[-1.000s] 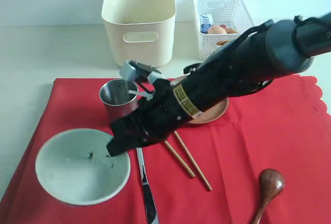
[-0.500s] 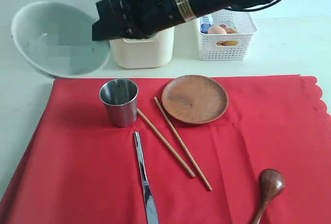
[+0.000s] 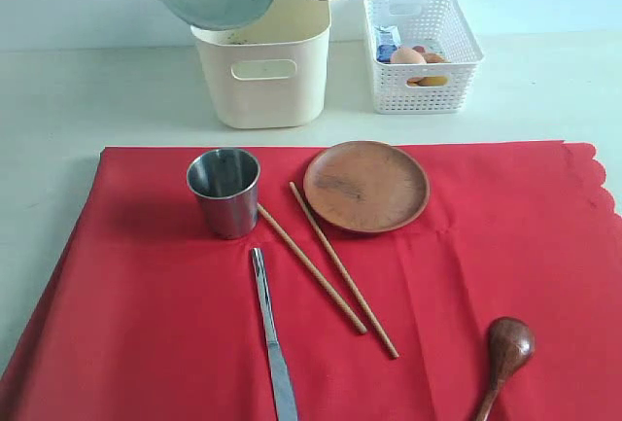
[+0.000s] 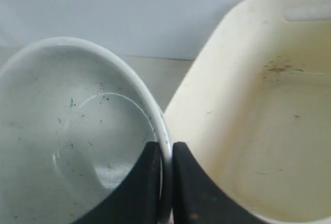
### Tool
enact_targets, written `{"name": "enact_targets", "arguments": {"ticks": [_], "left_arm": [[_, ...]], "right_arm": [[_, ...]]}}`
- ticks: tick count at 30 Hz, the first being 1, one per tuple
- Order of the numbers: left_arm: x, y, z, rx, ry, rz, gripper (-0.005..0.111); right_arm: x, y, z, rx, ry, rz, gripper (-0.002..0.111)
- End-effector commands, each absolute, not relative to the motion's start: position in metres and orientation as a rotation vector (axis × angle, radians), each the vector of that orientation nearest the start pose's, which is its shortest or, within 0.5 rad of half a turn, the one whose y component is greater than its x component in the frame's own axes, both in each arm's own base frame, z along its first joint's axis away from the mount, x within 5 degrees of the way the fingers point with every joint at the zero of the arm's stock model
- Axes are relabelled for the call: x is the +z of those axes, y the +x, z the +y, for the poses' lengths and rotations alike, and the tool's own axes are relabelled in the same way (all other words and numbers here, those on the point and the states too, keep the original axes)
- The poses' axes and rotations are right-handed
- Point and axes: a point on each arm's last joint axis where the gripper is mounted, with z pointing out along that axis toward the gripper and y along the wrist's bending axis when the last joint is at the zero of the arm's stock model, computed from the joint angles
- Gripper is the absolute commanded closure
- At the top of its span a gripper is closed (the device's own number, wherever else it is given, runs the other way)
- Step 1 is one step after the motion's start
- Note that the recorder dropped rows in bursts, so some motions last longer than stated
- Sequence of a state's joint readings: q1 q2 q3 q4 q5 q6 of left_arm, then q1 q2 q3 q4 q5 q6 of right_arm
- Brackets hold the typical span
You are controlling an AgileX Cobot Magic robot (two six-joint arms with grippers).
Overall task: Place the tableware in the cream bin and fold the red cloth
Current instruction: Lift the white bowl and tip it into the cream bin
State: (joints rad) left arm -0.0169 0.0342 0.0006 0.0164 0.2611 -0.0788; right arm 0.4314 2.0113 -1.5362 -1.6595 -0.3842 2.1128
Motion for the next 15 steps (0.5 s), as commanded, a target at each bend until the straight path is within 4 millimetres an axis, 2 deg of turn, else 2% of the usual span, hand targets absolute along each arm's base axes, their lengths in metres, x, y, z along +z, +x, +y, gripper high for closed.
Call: {"name": "enact_targets", "arguments": {"ticks": [1, 7, 12, 15], "left_arm": [[0.188, 0.058, -0.001, -0.059, -0.039, 1.780, 0.106], [0.188, 0.058, -0.001, -0.059, -0.039, 1.780, 0.106], [0.188, 0.058, -0.001, -0.059, -0.039, 1.780, 0.106], [0.188, 0.058, -0.001, -0.059, -0.039, 1.780, 0.106]], "right_arm": [[0.239, 0.439, 0.210, 0.978, 0.049, 2.072, 0.108], [0.208, 0.449, 0.203, 0.932, 0.123, 2.127, 0.108], [0.206, 0.452, 0.200, 0.885, 0.150, 2.127, 0.108], [0.205, 0.453, 0.197, 0.849, 0.172, 2.124, 0.102]]}}
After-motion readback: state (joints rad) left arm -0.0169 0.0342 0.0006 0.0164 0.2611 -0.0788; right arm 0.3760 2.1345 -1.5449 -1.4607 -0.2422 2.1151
